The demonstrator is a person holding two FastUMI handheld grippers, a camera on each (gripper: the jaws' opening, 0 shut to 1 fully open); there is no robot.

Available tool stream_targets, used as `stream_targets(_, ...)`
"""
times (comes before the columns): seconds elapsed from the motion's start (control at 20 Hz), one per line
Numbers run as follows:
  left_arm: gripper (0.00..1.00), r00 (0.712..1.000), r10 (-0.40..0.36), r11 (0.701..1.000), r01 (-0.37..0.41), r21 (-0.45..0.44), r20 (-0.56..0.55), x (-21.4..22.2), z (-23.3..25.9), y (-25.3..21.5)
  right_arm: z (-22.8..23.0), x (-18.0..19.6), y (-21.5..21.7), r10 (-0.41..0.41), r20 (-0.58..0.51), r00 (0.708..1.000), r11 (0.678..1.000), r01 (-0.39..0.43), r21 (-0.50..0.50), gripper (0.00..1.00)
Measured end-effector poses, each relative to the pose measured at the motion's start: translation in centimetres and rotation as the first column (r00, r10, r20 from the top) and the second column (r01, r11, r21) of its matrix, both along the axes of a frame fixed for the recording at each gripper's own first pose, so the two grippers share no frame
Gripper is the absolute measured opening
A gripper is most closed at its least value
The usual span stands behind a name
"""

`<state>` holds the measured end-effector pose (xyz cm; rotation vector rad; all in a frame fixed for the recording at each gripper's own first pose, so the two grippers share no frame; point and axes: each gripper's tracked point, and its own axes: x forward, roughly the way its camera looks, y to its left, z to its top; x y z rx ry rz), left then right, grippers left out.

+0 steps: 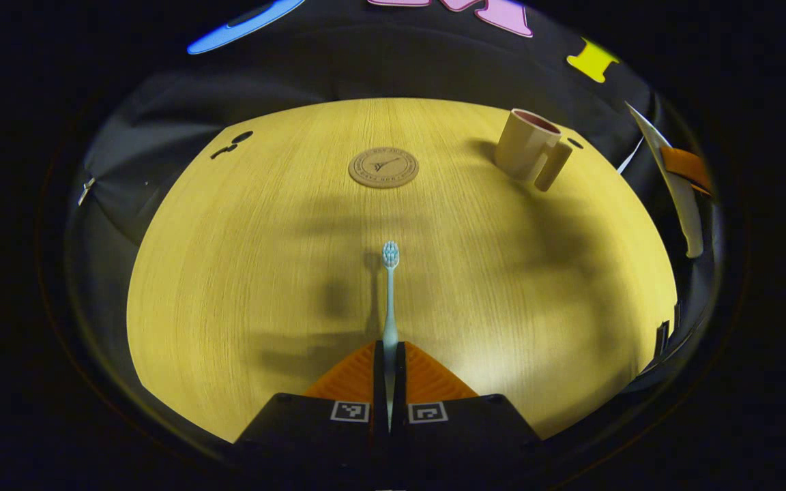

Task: Put the toothbrush and toothpaste on the desktop into the cup, then pick up the cup and place it on the coaster on the desktop.

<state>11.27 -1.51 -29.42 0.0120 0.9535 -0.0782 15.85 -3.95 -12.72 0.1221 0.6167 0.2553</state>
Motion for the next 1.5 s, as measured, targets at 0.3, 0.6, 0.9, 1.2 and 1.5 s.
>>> stream_targets(0.3, 0.07, 0.995, 0.032, 0.998, -0.026, -0.056, 0.093, 0.3, 4.1, -0.9, 4.5, 6.4, 0.4, -0.003, 0.174, 0.985, 1.0, 0.0, 0.013, 0.16)
stream_targets(0.6, 0.07, 0.98, 0.108, 0.987, -0.085, -0.136, 0.167, 0.6, 6.7, -1.0, 8.5, 12.3, 1.5, -0.032, 0.372, 0.928, 0.996, 0.0, 0.087, 0.15)
stream_targets(0.9, 0.07, 0.935, 0.205, 0.956, -0.129, -0.263, 0.289, 1.2, 10.1, -1.4, 7.3, 17.1, 2.4, 0.014, 0.507, 0.862, 1.0, -0.023, 0.011, 0.15)
stream_targets(1.2, 0.06, 0.898, 0.264, 0.938, -0.155, -0.309, 0.353, 2.4, 12.8, -1.8, 2.7, 20.3, 3.4, 0.008, 0.471, 0.882, 0.999, -0.029, 0.038, 0.15)
stream_targets(1.5, 0.06, 0.897, 0.261, 0.939, -0.149, -0.311, 0.358, 3.1, 13.0, -2.6, -1.6, 20.5, 2.8, 0.013, 0.424, 0.906, 1.0, -0.021, 0.015, 0.15)
